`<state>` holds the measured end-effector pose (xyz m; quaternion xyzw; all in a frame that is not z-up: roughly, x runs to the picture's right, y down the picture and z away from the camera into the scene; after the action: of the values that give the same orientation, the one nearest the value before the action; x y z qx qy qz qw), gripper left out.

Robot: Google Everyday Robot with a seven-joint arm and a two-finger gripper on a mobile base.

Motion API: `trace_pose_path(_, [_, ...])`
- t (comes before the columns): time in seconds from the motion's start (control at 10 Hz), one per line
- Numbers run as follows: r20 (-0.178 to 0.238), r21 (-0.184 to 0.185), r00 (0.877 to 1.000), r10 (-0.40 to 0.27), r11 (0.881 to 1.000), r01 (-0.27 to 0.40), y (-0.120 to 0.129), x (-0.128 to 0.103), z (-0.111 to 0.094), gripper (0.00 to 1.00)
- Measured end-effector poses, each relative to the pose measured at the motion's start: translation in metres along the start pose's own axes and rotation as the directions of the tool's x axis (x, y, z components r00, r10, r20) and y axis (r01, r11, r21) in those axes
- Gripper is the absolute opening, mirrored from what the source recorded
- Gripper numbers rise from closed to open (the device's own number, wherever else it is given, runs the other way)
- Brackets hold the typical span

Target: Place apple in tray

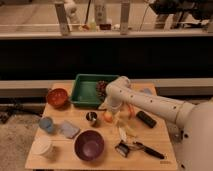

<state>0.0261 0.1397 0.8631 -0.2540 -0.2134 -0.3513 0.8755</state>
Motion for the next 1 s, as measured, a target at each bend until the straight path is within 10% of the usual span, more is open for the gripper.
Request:
trace_pose_path(0.7, [-0.007, -0.049, 1.0, 0.02, 0.999, -0.021, 0.009, 0.011, 0.013, 0.79])
trace_pose_path(1.0, [-0.011, -0.064, 1.0, 0.026, 0.998, -0.027, 0.009, 0.012, 0.017, 0.43])
